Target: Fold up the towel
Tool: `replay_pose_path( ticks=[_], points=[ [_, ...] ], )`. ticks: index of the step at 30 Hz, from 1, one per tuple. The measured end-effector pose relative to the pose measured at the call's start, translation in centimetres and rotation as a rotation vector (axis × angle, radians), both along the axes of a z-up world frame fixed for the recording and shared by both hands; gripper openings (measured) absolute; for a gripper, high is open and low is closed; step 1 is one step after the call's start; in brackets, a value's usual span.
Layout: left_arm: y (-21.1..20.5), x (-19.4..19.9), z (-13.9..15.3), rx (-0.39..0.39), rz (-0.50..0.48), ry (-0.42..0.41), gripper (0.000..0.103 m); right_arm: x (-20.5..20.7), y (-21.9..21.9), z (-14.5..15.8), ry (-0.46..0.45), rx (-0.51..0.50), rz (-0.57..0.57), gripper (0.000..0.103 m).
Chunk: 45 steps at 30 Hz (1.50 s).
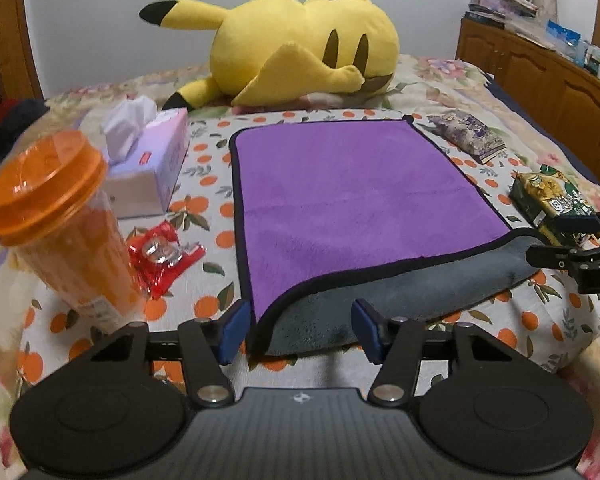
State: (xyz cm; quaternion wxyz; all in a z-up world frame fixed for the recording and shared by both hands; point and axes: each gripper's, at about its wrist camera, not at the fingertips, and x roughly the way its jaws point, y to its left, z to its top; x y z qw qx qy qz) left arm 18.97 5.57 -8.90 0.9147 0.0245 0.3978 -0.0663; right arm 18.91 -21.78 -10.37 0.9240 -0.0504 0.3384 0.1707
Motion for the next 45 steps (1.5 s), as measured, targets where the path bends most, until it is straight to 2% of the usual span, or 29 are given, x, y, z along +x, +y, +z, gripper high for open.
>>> replay_pose_path(
  ticks=[3, 6, 11, 15, 21, 27, 29, 34, 36, 38, 45],
  points=[
    [0.1, 0.1, -0.3, -0.005, -0.003, 0.009, 0.052, 0.2, 0.0, -0.3, 0.019, 0.007, 0.006, 0.082],
    [0.1, 0.3, -0.5, 0.001, 0.005, 0.017, 0.052, 0.5, -0.2, -0.4, 0.036, 0.019, 0.008, 0.081],
    [0.5, 0.6, -0.9, -0.012, 0.017, 0.027, 0.046, 0.9, -0.5, -0.7, 0.074, 0.047, 0.013, 0.071],
    [0.7, 0.8, -1.1, -0.018, 0.025, 0.033, 0.039, 1.1, -0.6, -1.0, 0.095, 0.056, 0.015, 0.069],
    [0.7, 1.1, -1.5, -0.012, 0.024, 0.041, 0.035, 2.0, -1.3, -1.2, 0.124, 0.096, 0.006, 0.062],
    [0.5, 1.1, -1.7, -0.005, 0.021, 0.043, 0.032, 2.8, -1.9, -1.6, 0.147, 0.127, 0.001, 0.045],
    [0.4, 1.1, -1.8, -0.003, 0.020, 0.043, 0.032, 2.9, -1.9, -1.6, 0.146, 0.123, 0.003, 0.035],
    [0.3, 1.2, -1.9, 0.002, 0.018, 0.045, 0.030, 3.4, -2.3, -1.8, 0.151, 0.121, 0.004, 0.022],
    [0.3, 1.2, -1.9, 0.002, 0.016, 0.045, 0.022, 3.3, -2.3, -1.7, 0.145, 0.112, 0.009, 0.019],
    [0.2, 1.1, -1.9, 0.006, 0.015, 0.041, 0.017, 3.2, -2.2, -1.6, 0.135, 0.099, 0.018, 0.008],
    [-0.1, 0.8, -1.3, 0.021, 0.002, 0.012, 0.013, 2.8, -1.7, -1.2, 0.098, 0.050, 0.059, 0.004]
  ],
)
